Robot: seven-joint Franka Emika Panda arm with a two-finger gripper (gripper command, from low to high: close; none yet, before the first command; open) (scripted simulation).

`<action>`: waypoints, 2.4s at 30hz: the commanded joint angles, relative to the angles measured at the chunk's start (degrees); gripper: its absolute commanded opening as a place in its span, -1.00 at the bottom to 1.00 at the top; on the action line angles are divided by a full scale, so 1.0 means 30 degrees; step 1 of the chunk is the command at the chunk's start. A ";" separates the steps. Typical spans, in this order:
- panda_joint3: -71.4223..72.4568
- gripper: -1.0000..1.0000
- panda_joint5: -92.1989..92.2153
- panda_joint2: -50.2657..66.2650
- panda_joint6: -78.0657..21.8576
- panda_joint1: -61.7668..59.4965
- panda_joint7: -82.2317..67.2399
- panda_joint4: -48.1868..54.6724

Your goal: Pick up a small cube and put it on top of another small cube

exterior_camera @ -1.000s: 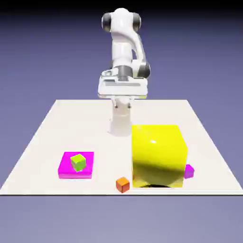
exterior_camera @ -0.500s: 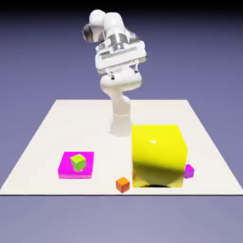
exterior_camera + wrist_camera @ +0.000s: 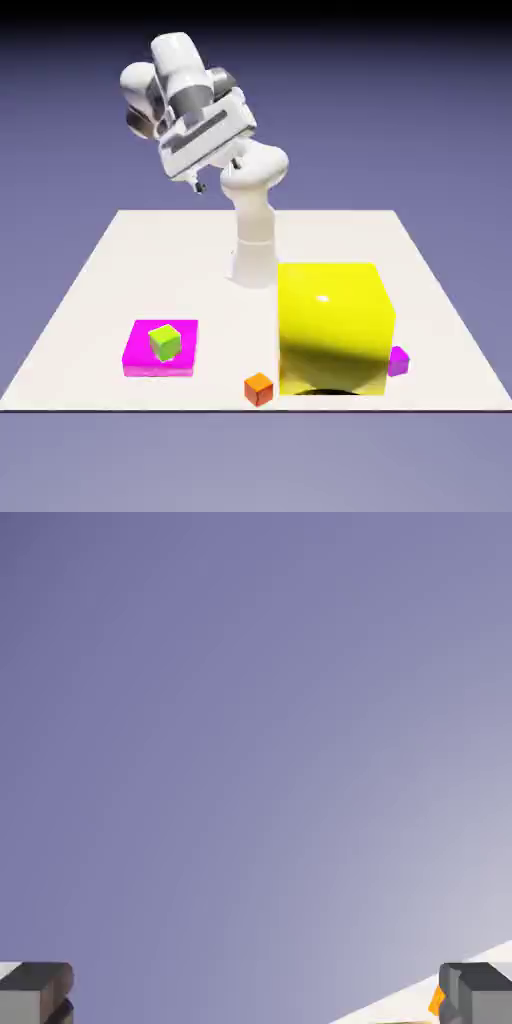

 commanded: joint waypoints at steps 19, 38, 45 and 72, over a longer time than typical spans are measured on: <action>-1.1646 0.00 -0.9056 -0.6683 -0.9250 1.2230 1.1251 0.5121; -1.0455 -1.00 -0.9307 -0.1856 -0.4377 1.3488 0.3291 0.3902; -1.0073 -1.00 -1.0831 0.2954 0.0068 1.5382 -0.2523 0.2121; -0.9664 -1.00 -1.6879 2.1514 1.7109 2.2605 -2.4640 -0.4978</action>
